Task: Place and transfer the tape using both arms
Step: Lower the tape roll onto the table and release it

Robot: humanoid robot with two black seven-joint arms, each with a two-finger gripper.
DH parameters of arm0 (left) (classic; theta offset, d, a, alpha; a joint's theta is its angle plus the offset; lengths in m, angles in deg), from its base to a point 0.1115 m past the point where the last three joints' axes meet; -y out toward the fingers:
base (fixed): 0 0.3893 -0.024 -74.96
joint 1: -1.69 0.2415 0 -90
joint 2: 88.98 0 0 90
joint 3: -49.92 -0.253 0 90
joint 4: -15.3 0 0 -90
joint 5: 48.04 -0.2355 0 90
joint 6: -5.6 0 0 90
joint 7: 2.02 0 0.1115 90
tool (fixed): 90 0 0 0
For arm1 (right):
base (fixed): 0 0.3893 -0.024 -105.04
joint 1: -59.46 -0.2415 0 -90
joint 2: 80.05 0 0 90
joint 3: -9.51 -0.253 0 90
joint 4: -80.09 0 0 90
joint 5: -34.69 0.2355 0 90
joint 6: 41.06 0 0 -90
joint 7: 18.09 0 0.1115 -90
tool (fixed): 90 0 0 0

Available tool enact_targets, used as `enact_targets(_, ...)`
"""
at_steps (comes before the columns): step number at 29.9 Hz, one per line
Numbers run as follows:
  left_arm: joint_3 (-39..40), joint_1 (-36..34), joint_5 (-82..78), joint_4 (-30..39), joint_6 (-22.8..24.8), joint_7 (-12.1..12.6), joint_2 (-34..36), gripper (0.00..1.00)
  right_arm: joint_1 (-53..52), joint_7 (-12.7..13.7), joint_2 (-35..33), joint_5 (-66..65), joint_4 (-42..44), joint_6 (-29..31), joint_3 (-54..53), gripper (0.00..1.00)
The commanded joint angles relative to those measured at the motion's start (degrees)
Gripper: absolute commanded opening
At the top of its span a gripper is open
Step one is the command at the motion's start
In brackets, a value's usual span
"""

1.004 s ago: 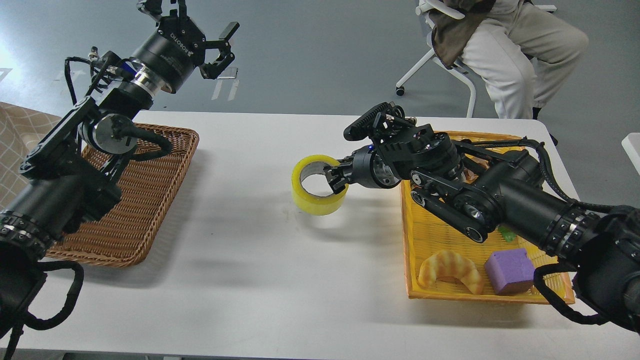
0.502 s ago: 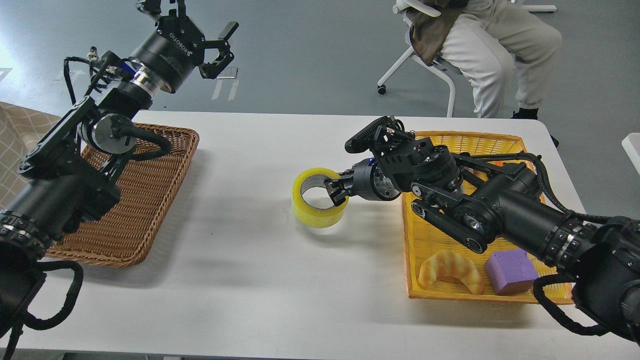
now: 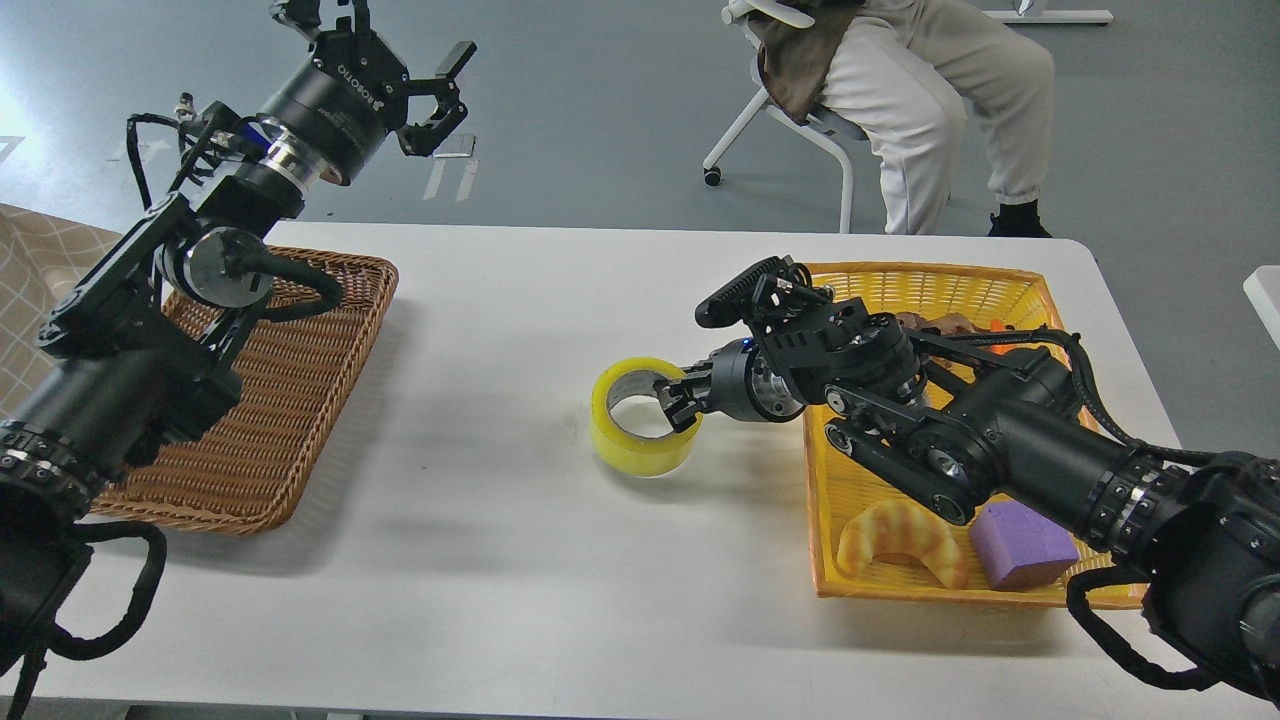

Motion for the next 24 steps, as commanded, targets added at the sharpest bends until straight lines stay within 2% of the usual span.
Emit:
enact_targets(1,0.0,-0.1,0.0,0.0,0.0,0.0,-0.1,0.98,0.0,0.0,0.0,0.0,0.1,0.0,0.0,0.14)
enact_targets(15,0.0,0.0,0.0,0.0,0.0,-0.1,-0.2,0.98,1.2,0.0,0.0,-0.1,0.2,0.0,0.0,0.21)
enact_targets(21,0.0,0.0,0.1,0.0,0.0,-0.1,-0.2,0.98,1.5,0.0,0.0,0.0,0.3,0.0,-0.1,0.28)
enact_targets(22,0.0,0.0,0.0,0.0,0.0,-0.1,-0.2,0.98,1.6,0.0,0.0,0.0,0.3,0.0,-0.2,0.35)
enact_targets(24,0.0,0.0,0.1,0.0,0.0,-0.1,-0.2,0.98,1.6,0.0,0.0,0.0,0.4,0.0,-0.2,0.43)
